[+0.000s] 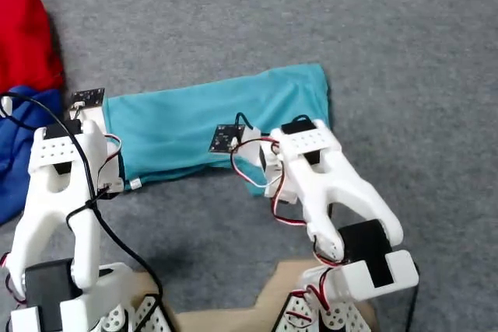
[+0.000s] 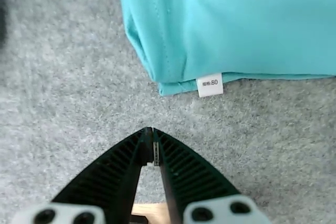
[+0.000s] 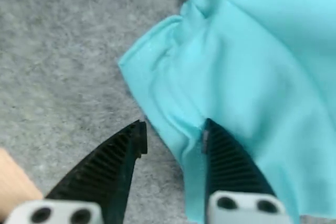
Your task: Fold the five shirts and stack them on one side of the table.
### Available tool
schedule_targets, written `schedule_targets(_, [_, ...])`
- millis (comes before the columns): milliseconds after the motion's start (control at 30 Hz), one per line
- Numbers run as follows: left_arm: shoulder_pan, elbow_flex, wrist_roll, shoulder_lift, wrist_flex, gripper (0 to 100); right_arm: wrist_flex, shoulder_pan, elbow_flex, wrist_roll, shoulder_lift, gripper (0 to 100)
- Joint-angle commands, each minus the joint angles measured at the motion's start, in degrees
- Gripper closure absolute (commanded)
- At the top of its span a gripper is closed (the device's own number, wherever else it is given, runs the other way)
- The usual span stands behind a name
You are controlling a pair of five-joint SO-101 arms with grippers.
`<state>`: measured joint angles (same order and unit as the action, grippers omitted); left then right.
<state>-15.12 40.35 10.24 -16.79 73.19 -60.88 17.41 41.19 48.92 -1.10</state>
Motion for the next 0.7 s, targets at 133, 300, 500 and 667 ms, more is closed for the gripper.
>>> schedule_targets(133, [-0.35,-2.55,0.53,-0.04,0.09,98,-0.18,-1.19,1.63,-0.35,-1.80,87.2])
schedule_targets(300, [-3.25,-5.01,0.62,-0.04,2.81,98,-0.18,-1.19,1.63,-0.35,-1.80,87.3])
schedule_targets(500, [-4.22,-5.63,0.62,-0.04,3.08,98,-0.26,-1.19,1.63,-0.44,-1.80,99.6])
schedule_targets(667, [-4.22,-5.45,0.62,-0.04,3.16,98,-0.26,-2.42,1.71,-0.70,-1.45,99.5])
